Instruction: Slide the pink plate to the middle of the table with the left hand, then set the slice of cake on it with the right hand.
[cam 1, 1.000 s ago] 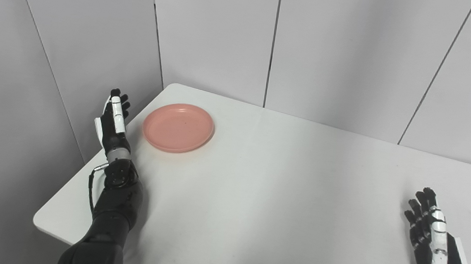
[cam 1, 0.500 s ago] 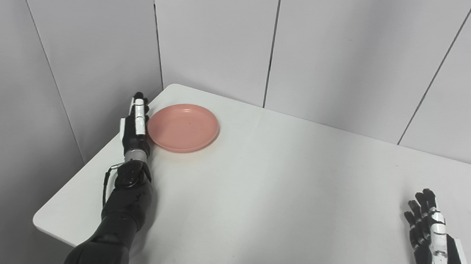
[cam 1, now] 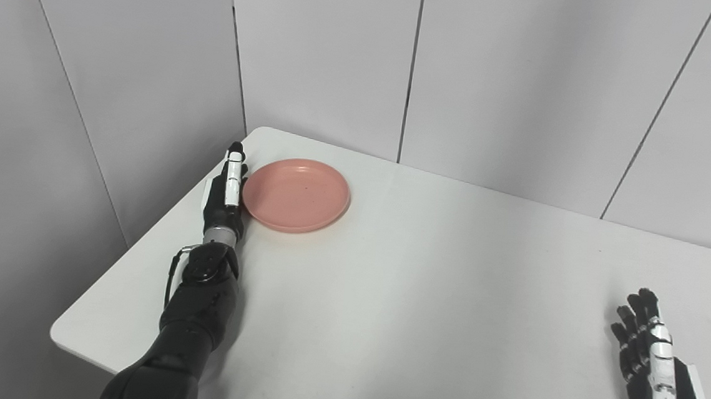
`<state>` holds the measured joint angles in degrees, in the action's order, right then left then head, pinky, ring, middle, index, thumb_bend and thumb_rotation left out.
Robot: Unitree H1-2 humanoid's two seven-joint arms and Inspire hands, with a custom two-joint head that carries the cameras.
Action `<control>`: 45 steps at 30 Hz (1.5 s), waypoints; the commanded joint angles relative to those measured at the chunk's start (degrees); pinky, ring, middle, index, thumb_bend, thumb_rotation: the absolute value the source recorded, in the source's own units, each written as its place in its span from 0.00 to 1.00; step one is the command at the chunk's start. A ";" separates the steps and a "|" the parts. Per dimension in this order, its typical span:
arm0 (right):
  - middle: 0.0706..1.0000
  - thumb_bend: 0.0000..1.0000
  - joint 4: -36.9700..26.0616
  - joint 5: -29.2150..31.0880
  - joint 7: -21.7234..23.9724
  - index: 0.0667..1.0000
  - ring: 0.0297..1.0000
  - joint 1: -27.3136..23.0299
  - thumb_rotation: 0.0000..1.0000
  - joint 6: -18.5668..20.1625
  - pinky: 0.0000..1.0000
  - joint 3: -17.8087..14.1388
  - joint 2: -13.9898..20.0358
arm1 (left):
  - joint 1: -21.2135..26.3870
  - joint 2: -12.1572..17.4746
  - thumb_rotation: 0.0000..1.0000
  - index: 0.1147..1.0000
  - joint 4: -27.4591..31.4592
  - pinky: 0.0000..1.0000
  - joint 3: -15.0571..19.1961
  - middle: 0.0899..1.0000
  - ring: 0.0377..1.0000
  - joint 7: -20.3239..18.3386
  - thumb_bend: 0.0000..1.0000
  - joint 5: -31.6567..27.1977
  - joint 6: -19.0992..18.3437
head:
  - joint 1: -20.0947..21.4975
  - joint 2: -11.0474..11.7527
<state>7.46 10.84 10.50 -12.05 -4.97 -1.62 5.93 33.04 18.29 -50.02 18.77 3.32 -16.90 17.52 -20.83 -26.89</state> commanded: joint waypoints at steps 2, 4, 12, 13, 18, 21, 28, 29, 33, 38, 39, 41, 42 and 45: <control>1.00 0.45 -0.31 0.26 0.10 1.00 1.00 0.36 1.00 -0.33 1.00 -0.13 -0.18 | 2.48 0.21 1.00 1.00 1.20 1.00 -0.11 1.00 1.00 -1.44 0.72 -0.44 0.23 | 0.07 -0.01; 1.00 0.45 -0.40 0.35 0.04 1.00 1.00 0.41 1.00 -0.28 1.00 -0.17 -0.32 | 2.54 -0.01 1.00 1.00 1.30 1.00 0.06 1.00 1.00 -2.21 0.73 -1.20 -0.17 | 0.15 0.00; 1.00 0.49 -0.52 0.07 -0.23 1.00 1.00 0.41 0.96 -0.10 1.00 -0.06 -0.63 | 2.83 -1.23 1.00 1.00 0.84 1.00 -0.43 0.99 1.00 -4.83 0.75 -2.36 0.04 | 1.02 -0.22; 1.00 0.49 -0.79 -0.29 -0.40 1.00 1.00 0.48 0.96 0.08 1.00 0.06 -0.62 | 2.90 -1.50 1.00 1.00 0.84 1.00 -0.43 0.99 1.00 -5.30 0.76 -2.65 -0.08 | 1.07 -0.24; 1.00 0.49 -0.82 -0.64 -0.49 1.00 1.00 0.54 0.96 0.01 1.00 0.16 -0.64 | 3.08 -2.47 1.00 0.97 0.69 1.00 -1.56 0.95 0.97 -6.03 0.75 -1.65 0.29 | 1.34 -0.49; 1.00 0.49 -0.64 -0.36 -0.27 1.00 1.00 0.60 0.95 -0.32 1.00 0.07 -0.70 | 3.07 -3.01 1.00 0.96 0.83 1.00 -2.20 0.95 0.96 -6.36 0.76 -1.33 0.16 | 1.46 -0.56; 1.00 0.49 -1.31 -0.58 -0.60 1.00 1.00 0.89 0.95 0.27 1.00 0.15 -0.86 | 3.45 -4.17 1.00 0.92 0.31 0.99 -3.75 0.91 0.94 -7.61 0.75 -0.99 0.13 | 1.82 -0.77; 1.00 0.49 -1.23 -0.40 -0.50 1.00 1.00 0.87 0.96 0.30 1.00 0.12 -0.88 | 3.51 -4.31 1.00 0.92 0.27 1.00 -3.93 0.91 0.94 -7.92 0.75 -1.06 0.02 | 1.85 -0.76; 1.00 0.50 -0.76 -0.29 -0.30 1.00 1.00 0.74 0.95 -0.22 1.00 0.08 -0.85 | 3.90 -4.84 1.00 0.91 -0.17 1.00 -4.78 0.89 0.92 -8.44 0.75 -0.61 0.07 | 2.02 -0.81; 1.00 0.49 -1.63 -0.37 -0.64 1.00 1.00 1.05 0.95 0.63 1.00 0.11 -1.09 | 4.21 -5.49 1.00 0.92 -0.27 1.00 -5.89 0.89 0.93 -9.79 0.79 -0.23 -0.05 | 2.50 -1.17; 1.00 0.50 -1.47 -0.48 -0.57 1.00 1.00 1.01 0.95 0.47 1.00 0.16 -0.99 | 4.22 -5.65 1.00 0.90 -0.19 0.99 -5.96 0.89 0.93 -9.77 0.78 -0.14 -0.03 | 2.53 -1.20; 1.00 0.50 -1.10 -0.39 -0.33 1.00 1.00 0.91 0.96 0.23 1.00 0.18 -0.87 | 4.25 -5.89 1.00 0.90 -0.09 0.99 -6.22 0.88 0.92 -9.99 0.77 -0.01 -0.10 | 2.57 -1.25; 1.00 0.51 -0.93 -0.24 -0.21 1.00 1.00 0.85 0.95 0.15 1.00 0.17 -0.88 | 4.23 -5.93 1.00 0.90 0.05 0.99 -6.32 0.88 0.92 -10.43 0.77 -0.16 -0.43 | 2.78 -1.41; 1.00 0.53 -0.27 0.01 -0.22 1.00 1.00 0.62 0.91 -0.30 1.00 0.02 -1.07 | 4.20 -6.09 1.00 0.90 0.07 1.00 -6.85 0.88 0.92 -11.42 0.77 -0.19 -0.27 | 3.01 -1.53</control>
<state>6.44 10.22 10.02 -11.22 -4.57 -1.48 5.30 35.32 12.39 -50.49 12.13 -6.80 -17.40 17.09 -17.75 -28.39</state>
